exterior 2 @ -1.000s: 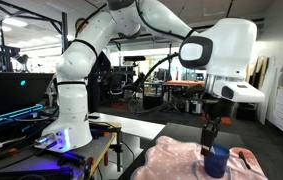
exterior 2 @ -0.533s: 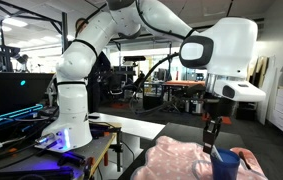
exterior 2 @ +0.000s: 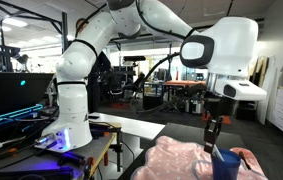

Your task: Remove the marker the blue cup and place it on the apron

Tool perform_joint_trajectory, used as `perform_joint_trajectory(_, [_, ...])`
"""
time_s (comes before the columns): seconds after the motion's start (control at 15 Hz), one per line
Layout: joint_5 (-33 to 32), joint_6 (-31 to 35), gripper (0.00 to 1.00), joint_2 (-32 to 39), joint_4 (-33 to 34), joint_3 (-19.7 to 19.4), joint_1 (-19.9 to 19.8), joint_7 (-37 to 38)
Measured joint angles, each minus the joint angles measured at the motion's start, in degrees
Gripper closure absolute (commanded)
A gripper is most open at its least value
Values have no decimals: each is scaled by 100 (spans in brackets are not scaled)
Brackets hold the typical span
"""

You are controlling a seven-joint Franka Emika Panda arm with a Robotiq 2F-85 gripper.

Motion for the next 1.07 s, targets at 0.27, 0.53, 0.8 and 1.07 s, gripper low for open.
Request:
perform_joint_trajectory(0.27, [-4,0,95,0,81,-16,42,34])
perform_joint_trajectory(0.53, [-51,0,95,1,161,-100,132,95])
perform_joint_trajectory(0.8, [-217,-59,95,1,183,-216,232,222])
perform_joint_trajectory(1.07, [-382,-211,95,2,184,-286,298,282])
